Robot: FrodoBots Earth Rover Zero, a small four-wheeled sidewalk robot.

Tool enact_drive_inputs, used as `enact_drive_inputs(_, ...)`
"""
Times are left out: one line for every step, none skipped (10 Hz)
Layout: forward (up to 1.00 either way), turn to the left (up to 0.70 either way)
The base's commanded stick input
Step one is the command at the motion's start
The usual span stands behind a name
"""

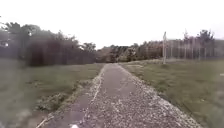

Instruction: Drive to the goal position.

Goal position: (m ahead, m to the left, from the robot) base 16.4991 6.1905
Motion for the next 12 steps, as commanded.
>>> enact_drive_inputs(0.85, 0.01)
enact_drive_inputs(0.85, 0.01)
enact_drive_inputs(0.85, 0.01)
enact_drive_inputs(0.85, 0.01)
enact_drive_inputs(0.85, 0.01)
enact_drive_inputs(0.85, 0.01)
enact_drive_inputs(0.85, 0.01)
enact_drive_inputs(0.85, 0.01)
enact_drive_inputs(0.85, 0.01)
enact_drive_inputs(0.85, 0.01)
enact_drive_inputs(0.85, 0.01)
enact_drive_inputs(0.85, 0.01)
